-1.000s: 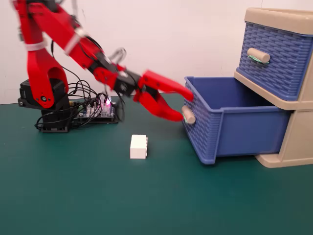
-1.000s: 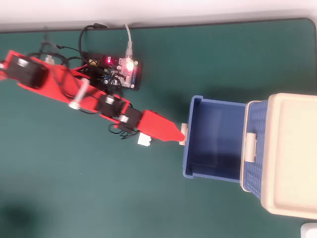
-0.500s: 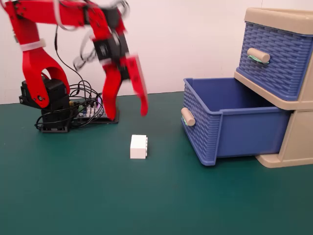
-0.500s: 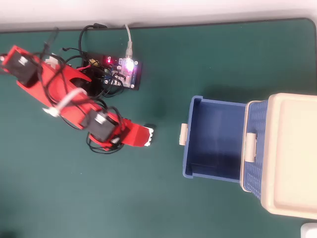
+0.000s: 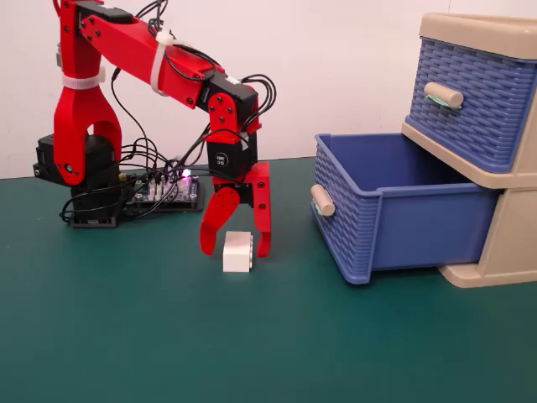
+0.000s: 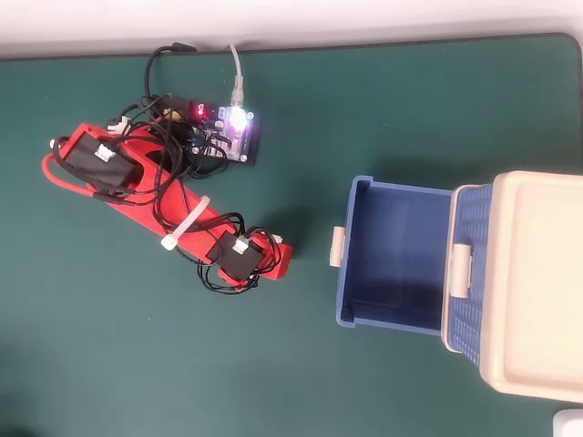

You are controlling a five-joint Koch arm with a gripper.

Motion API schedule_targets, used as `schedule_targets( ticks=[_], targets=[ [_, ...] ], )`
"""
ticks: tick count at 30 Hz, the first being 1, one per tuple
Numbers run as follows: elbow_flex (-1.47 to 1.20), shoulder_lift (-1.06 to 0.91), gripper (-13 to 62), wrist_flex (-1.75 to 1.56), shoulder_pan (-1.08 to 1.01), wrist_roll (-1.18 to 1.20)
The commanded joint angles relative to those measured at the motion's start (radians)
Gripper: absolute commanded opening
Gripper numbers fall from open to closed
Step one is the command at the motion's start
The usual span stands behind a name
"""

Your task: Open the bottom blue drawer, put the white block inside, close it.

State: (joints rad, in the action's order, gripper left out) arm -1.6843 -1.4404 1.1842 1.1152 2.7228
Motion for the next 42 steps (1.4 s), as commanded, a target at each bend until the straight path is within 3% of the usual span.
schedule_targets(
  ticks=[1,5,7,10,19,26,32,37,42],
  targets=[
    [0.021,-0.018,33.6,0.012,0.021,0.005],
    [0.017,-0.02,24.7,0.014,0.038,0.005],
    [0.015,-0.02,13.7,0.021,0.041,-0.003],
    [0.015,-0.021,-8.6,0.067,0.04,-0.011],
    [0.097,-0.198,-8.2,0.265,-0.037,-0.025],
    [0.591,-0.285,-8.2,0.414,-0.048,0.02],
    [0.979,-0.064,-8.1,0.336,0.265,0.215],
    [1.218,0.187,-8.0,0.316,0.318,0.232],
    [1.226,0.267,-6.5,0.368,0.354,0.233]
  ],
)
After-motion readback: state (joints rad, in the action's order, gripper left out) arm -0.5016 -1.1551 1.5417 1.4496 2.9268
